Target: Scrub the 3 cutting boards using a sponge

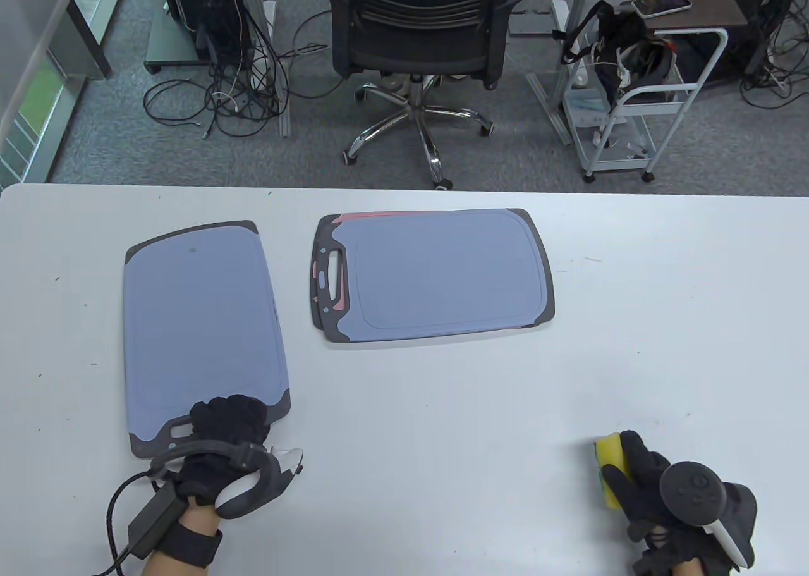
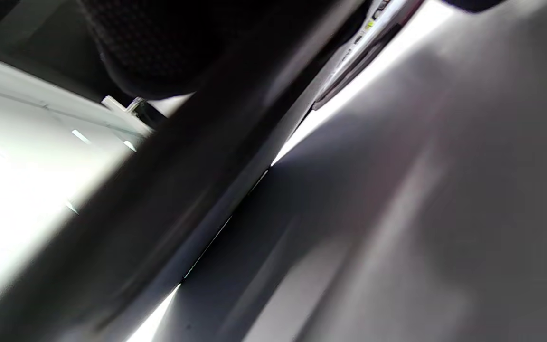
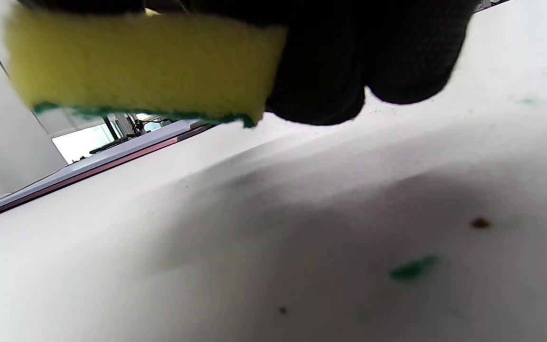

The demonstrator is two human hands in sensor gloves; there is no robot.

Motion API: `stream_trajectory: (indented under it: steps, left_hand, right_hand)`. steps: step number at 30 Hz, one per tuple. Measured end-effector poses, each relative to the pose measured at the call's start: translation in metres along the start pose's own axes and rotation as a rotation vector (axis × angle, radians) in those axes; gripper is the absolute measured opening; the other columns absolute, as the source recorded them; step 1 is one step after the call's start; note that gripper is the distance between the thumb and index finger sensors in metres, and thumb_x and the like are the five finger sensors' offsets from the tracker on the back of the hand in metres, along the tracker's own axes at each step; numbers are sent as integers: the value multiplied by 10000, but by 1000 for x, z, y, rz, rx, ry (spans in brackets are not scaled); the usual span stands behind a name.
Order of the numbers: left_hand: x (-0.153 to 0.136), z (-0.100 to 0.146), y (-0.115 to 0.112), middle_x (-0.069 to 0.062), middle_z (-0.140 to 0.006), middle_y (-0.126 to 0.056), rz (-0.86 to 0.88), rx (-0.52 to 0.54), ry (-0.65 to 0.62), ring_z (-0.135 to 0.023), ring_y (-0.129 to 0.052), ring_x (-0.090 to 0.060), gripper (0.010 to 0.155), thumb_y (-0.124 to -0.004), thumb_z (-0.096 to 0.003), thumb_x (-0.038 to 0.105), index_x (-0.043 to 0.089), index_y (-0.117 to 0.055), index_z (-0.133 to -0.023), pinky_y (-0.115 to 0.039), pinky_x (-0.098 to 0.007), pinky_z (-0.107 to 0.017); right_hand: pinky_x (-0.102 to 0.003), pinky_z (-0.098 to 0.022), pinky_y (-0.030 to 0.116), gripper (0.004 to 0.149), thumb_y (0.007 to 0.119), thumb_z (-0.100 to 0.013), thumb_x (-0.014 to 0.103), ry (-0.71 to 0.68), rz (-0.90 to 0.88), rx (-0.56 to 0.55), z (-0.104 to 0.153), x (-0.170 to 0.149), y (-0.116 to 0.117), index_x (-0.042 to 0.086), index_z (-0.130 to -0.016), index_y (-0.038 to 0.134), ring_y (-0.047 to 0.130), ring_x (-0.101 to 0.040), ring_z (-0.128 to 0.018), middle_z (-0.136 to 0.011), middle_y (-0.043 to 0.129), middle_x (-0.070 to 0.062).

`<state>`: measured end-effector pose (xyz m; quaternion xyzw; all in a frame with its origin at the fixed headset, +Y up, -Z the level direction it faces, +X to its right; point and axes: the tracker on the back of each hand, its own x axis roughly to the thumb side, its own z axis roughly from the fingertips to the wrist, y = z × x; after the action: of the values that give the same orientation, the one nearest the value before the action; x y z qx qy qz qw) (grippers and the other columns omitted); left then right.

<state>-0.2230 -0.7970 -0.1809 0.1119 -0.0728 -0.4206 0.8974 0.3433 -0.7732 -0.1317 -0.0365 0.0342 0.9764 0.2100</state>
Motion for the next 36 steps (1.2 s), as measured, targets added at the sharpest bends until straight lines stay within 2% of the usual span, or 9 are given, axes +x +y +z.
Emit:
stream_trajectory:
  steps: [3,6,9,12,16,24,27,31,36]
  left_hand:
    - [-1,-9,8,43,-767,-839,102,-81,100,-615,-982,-134,508,-692,-547,632,230,-676,-857,-908,-419,-534]
    - [-8,-17,15,-3,-851,-779,273,-182,216,-678,-1010,-165,569,-631,-560,627,198,-585,-931,-930,-443,-547]
    - [-19,-18,26,-50,-894,-770,365,-145,326,-740,-972,-229,613,-582,-532,593,169,-545,-974,-865,-511,-608]
    - [-42,-8,27,-165,-965,-589,660,-108,497,-837,-747,-344,669,-510,-528,532,114,-428,-1044,-623,-651,-699]
    - [-49,6,11,-163,-960,-566,774,33,572,-818,-722,-348,642,-508,-526,528,124,-452,-1022,-598,-660,-677]
    - [-92,33,-1,-145,-945,-532,1340,218,833,-801,-701,-306,591,-597,-531,471,129,-447,-989,-593,-633,-644]
    - [-106,43,-9,-126,-928,-556,1370,296,916,-781,-726,-273,567,-592,-525,459,140,-470,-978,-621,-596,-632]
    - [-120,57,-27,-81,-917,-591,1586,387,1019,-767,-759,-223,551,-565,-509,476,178,-502,-968,-656,-546,-641]
    - [-129,62,-25,-45,-885,-651,1637,494,1049,-733,-804,-192,524,-560,-495,485,210,-574,-941,-656,-518,-648]
  right_hand:
    - [-476,-493,775,731,691,-464,552,-1,7,11,-2,-1,1,118,-1044,594,901,-224,-534,-798,810,-113]
    - [-476,-494,774,730,690,-466,552,-2,4,15,-3,-2,1,119,-1045,592,900,-224,-535,-798,810,-113]
    - [-476,-493,774,729,691,-467,551,6,-6,18,-4,-3,2,117,-1045,594,901,-224,-534,-798,810,-115]
    - [-476,-493,774,728,690,-467,551,18,-5,28,-5,-4,3,118,-1045,593,900,-224,-535,-798,810,-113]
    - [-476,-493,774,729,690,-467,551,34,-9,36,-6,-6,5,118,-1045,594,901,-224,-534,-798,810,-114]
    - [-473,-491,777,730,688,-468,553,61,-43,50,-8,-6,10,117,-1045,594,902,-220,-533,-798,811,-112]
    - [-468,-488,776,730,687,-469,553,76,-42,57,-9,-8,11,115,-1046,592,901,-219,-533,-797,810,-112]
    - [-469,-490,776,729,687,-469,553,83,-62,45,-7,-8,9,116,-1045,593,901,-221,-534,-798,810,-113]
    - [-469,-488,777,729,687,-468,552,97,-81,40,-5,-11,9,114,-1043,593,903,-221,-532,-796,811,-113]
